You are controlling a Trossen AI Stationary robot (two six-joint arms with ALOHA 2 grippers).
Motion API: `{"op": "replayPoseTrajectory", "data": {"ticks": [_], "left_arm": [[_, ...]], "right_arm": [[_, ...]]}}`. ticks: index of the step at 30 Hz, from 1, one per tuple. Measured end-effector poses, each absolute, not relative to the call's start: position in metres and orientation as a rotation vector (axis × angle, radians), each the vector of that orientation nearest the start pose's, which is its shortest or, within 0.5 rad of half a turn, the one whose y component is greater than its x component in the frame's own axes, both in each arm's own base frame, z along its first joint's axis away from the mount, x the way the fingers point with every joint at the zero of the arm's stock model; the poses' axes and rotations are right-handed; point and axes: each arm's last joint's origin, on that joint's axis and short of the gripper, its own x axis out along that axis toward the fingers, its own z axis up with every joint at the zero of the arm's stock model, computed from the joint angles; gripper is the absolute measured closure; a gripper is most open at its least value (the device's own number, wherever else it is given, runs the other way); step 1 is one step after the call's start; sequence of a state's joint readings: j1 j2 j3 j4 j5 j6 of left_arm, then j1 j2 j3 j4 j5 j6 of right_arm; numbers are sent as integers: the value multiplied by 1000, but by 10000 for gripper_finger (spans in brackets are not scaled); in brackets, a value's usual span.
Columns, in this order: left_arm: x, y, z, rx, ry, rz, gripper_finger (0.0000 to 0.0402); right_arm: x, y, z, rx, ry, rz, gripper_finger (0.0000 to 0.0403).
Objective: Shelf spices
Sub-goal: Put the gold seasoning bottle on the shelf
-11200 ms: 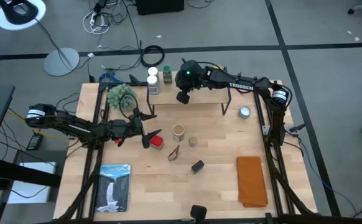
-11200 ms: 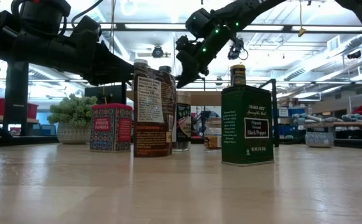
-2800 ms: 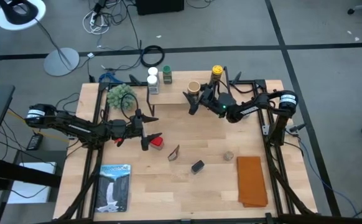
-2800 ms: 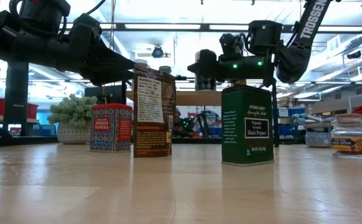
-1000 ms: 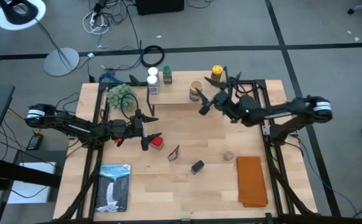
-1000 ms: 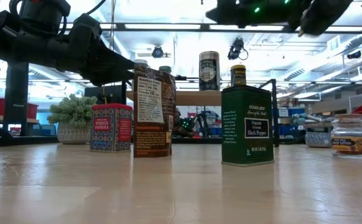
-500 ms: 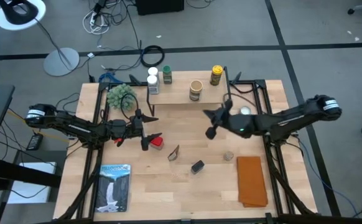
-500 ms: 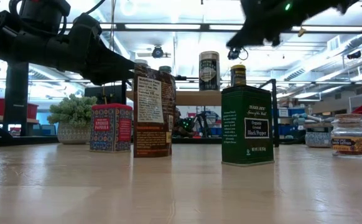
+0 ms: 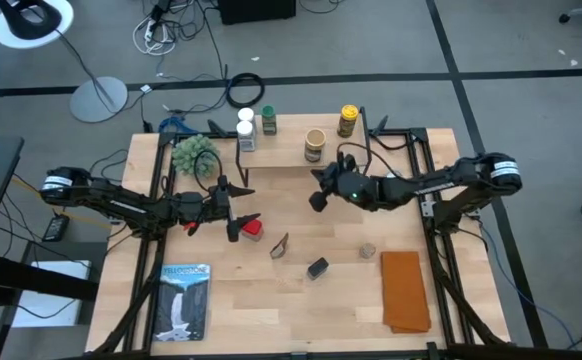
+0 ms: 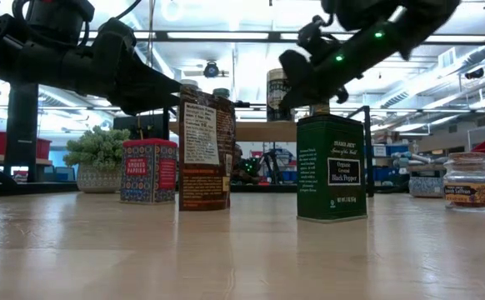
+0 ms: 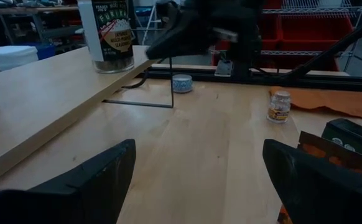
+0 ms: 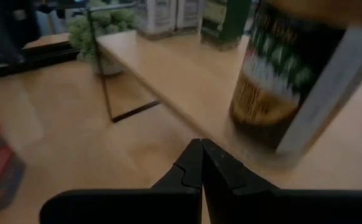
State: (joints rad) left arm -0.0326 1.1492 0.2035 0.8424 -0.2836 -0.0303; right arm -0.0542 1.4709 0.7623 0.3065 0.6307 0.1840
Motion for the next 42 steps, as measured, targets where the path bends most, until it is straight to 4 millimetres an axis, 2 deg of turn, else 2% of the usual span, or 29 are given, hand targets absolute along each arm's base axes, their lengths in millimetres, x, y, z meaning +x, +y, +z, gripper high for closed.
{"op": "replayPoseTrajectory", "data": {"ticks": [7, 22, 26, 30, 37, 42], "left_arm": [[199, 2, 171, -14, 99, 252, 44], [199, 2, 171, -13, 101, 252, 44], [199, 2, 170, -12, 104, 252, 44], [199, 2, 170, -11, 106, 252, 44], [199, 2, 170, -9, 106, 252, 44], [199, 2, 171, -10, 101, 252, 44]], "right_arm": [[317, -56, 221, 25, 417, -772, 402], [307, -93, 221, 15, 482, -849, 403], [303, -91, 221, -2, 532, -839, 403], [296, -81, 227, -76, 598, -800, 403], [274, -48, 259, -210, 602, -713, 403], [263, -44, 271, -351, 633, -658, 403]]}}
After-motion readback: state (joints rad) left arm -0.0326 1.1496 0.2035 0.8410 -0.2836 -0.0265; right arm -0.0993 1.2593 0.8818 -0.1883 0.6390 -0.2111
